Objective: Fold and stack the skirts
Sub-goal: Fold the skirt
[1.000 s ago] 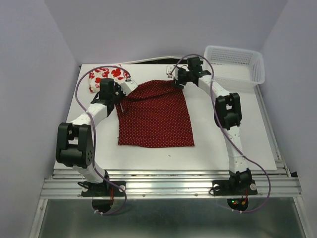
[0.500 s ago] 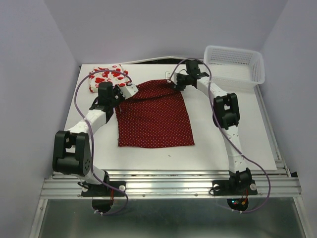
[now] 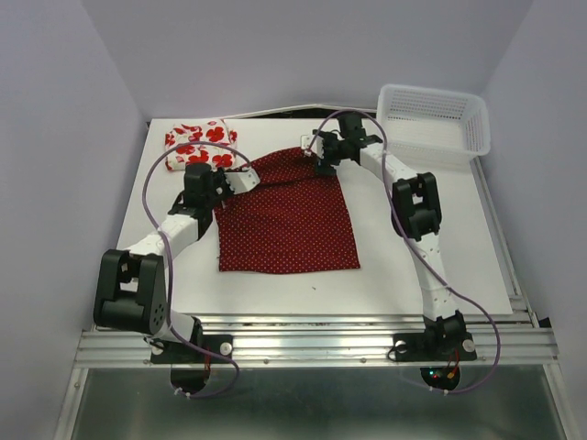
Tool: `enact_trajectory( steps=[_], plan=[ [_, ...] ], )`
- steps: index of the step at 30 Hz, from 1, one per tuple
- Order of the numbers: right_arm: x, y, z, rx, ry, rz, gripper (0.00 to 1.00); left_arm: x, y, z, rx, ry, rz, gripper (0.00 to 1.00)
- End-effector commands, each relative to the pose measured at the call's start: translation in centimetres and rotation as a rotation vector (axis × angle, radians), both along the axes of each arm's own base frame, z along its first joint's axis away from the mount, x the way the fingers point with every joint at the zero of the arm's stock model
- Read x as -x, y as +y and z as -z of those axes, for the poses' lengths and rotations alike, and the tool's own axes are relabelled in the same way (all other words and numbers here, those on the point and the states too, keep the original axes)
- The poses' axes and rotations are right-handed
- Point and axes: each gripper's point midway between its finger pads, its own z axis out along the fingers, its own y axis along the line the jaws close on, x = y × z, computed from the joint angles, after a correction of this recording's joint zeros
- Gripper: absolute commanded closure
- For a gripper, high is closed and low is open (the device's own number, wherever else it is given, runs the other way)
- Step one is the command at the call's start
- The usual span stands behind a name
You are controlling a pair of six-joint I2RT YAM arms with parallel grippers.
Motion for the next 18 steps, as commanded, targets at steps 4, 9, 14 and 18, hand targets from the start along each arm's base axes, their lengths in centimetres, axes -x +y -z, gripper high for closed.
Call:
enact_trajectory(
  steps=[4,9,14,18],
  plan=[
    [-0.2,0.4,-7.4,-0.094,-0.091,-0.006,0.15,-0.2,0.2,-5.1,-0.080,-0.229,0.020,1.00],
    [0.4,1.2,-7.4,-0.097,-0.095,-0.046,0.25,0.1,0.2,-5.4,-0.099,-0.251,0.032,1.00],
    [0.7,1.2,-7.1,-0.092,-0.104,-0.059,0.21,0.9,0.0,-6.0,-0.129,-0.293,0.060,1.00],
    [0.3,2.2,-7.5,-0.118,-0.119,-0.064,0.22,1.6,-0.6,-6.1,-0.160,-0.330,0.098,1.00]
  ],
)
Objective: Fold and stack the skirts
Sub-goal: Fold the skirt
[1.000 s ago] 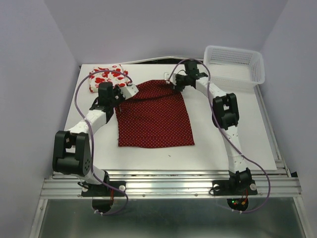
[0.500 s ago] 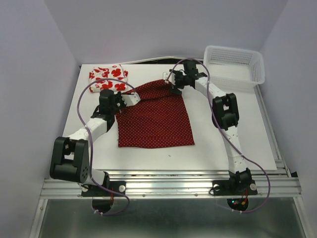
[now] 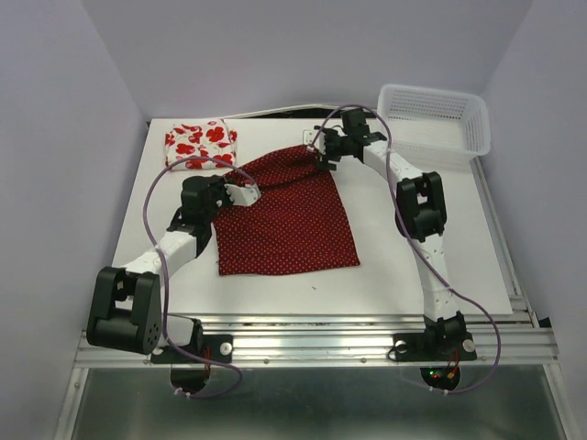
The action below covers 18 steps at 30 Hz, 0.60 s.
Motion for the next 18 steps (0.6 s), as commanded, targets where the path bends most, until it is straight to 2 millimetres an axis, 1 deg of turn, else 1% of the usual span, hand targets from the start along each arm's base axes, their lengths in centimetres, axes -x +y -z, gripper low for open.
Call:
enact_trajectory(
  steps=[1,2,3,4,5,6,7,8,9,10,11,14,15,16,17,18],
  plan=[
    [-0.5,2.3,-4.9,-0.070,-0.117,-0.046,0.23,0.2,-0.9,-3.9,-0.027,-0.157,0.051,1.00],
    [-0.7,2.4,-5.2,-0.075,-0.127,-0.046,0.25,0.2,-1.0,-4.0,-0.028,-0.164,0.056,1.00],
    [-1.0,2.4,-4.4,-0.071,-0.122,-0.043,0.29,0.3,-1.2,-4.2,-0.026,-0.168,0.059,1.00],
    [-0.9,3.1,-4.5,-0.072,-0.135,-0.051,0.30,0.3,-1.2,-4.3,-0.024,-0.174,0.060,1.00],
    [-1.1,3.1,-4.4,-0.073,-0.144,-0.049,0.31,0.3,-1.2,-4.6,-0.021,-0.181,0.059,1.00],
    [-1.3,3.1,-3.9,-0.072,-0.144,-0.044,0.33,0.4,-1.3,-4.9,-0.018,-0.193,0.065,1.00],
    [-1.5,3.2,-3.8,-0.075,-0.149,-0.043,0.34,0.6,-1.4,-4.9,-0.019,-0.196,0.070,1.00],
    [-1.4,3.8,-3.9,-0.082,-0.159,-0.051,0.34,0.6,-1.4,-5.0,-0.019,-0.201,0.075,1.00],
    [-1.6,3.9,-4.0,-0.083,-0.168,-0.050,0.36,0.8,-1.5,-5.1,-0.021,-0.205,0.083,1.00],
    [-1.7,3.9,-3.6,-0.082,-0.165,-0.050,0.38,0.8,-1.6,-5.1,-0.023,-0.207,0.087,1.00],
    [-1.4,4.4,-3.6,-0.078,-0.170,-0.062,0.39,0.9,-1.6,-5.1,-0.025,-0.208,0.087,1.00],
    [-1.0,4.2,-3.0,-0.047,-0.175,-0.086,0.39,0.8,-1.5,-5.4,-0.015,-0.211,0.079,1.00],
    [-0.9,4.1,-2.8,-0.030,-0.193,-0.101,0.42,0.8,-1.5,-5.4,-0.011,-0.212,0.079,1.00],
    [-0.5,4.6,-2.5,-0.019,-0.195,-0.118,0.44,0.8,-1.6,-5.5,-0.011,-0.211,0.081,1.00],
    [-0.3,4.4,-1.9,-0.004,-0.184,-0.124,0.46,0.8,-1.6,-5.5,-0.007,-0.214,0.082,1.00],
    [-0.3,4.2,-1.5,0.014,-0.191,-0.127,0.53,0.7,-1.6,-5.5,0.002,-0.211,0.078,1.00]
  ],
)
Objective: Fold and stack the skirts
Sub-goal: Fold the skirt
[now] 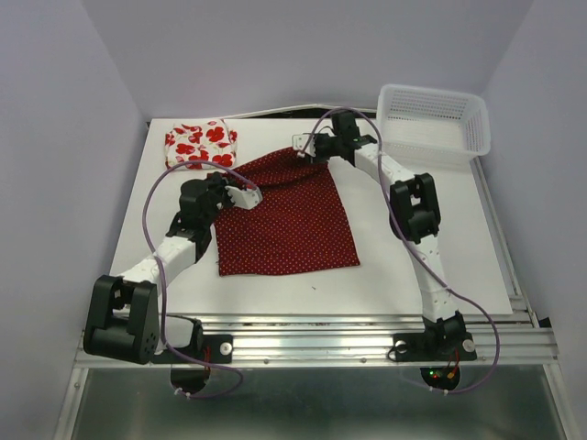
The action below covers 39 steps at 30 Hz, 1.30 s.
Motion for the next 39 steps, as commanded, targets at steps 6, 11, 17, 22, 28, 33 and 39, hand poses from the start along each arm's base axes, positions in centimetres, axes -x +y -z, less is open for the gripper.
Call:
enact_trajectory(
  steps=[6,11,17,22,28,33,39],
  plan=[
    [-0.4,0.1,0.3,0.075,-0.085,-0.032,0.93,-0.3,-0.4,-4.0,0.061,-0.120,0.002,1.00],
    [-1.4,-0.7,-1.2,0.093,-0.122,0.030,0.99,-0.8,0.0,-4.2,0.120,-0.099,-0.040,1.00],
    [-1.7,-3.0,-7.4,0.107,-0.206,0.128,0.99,-2.6,1.1,-3.2,0.320,0.092,-0.128,1.00],
    [1.3,-4.5,-9.9,0.144,-0.156,0.132,0.99,-2.8,0.7,-2.2,0.421,0.197,-0.138,1.00],
    [6.4,-6.8,-10.7,0.187,-0.017,0.159,0.99,-1.5,0.2,-1.2,0.481,0.271,-0.134,1.00],
    [11.0,-7.5,-9.7,0.202,0.114,0.151,0.99,1.2,-0.7,0.3,0.501,0.348,-0.065,1.00],
    [17.7,-7.3,-6.9,0.237,0.253,0.138,0.99,5.2,-1.6,2.8,0.432,0.425,0.038,1.00]
  ],
)
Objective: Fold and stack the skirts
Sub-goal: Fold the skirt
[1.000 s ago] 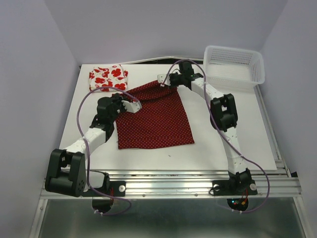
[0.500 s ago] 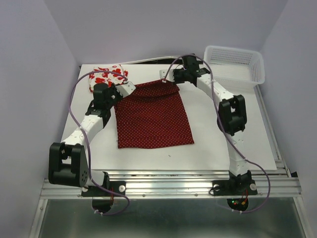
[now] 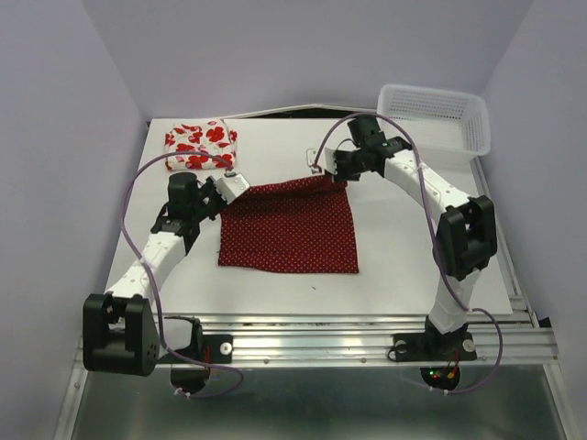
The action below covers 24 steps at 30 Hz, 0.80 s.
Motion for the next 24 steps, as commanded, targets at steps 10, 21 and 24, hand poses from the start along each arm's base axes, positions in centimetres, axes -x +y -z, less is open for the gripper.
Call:
enact_trajectory(
  steps=[10,21,24],
  plan=[
    [12.5,1.3,4.3,-0.030,0.399,0.102,0.99,8.1,-1.1,6.0,-0.139,0.109,0.295,1.00],
    [11.8,1.4,5.4,-0.025,0.464,0.195,0.99,8.7,-1.7,6.5,-0.110,0.177,0.332,1.00],
    [11.9,1.2,3.7,-0.029,0.450,0.203,0.99,8.6,-1.7,4.8,-0.119,0.141,0.336,1.00]
  ],
)
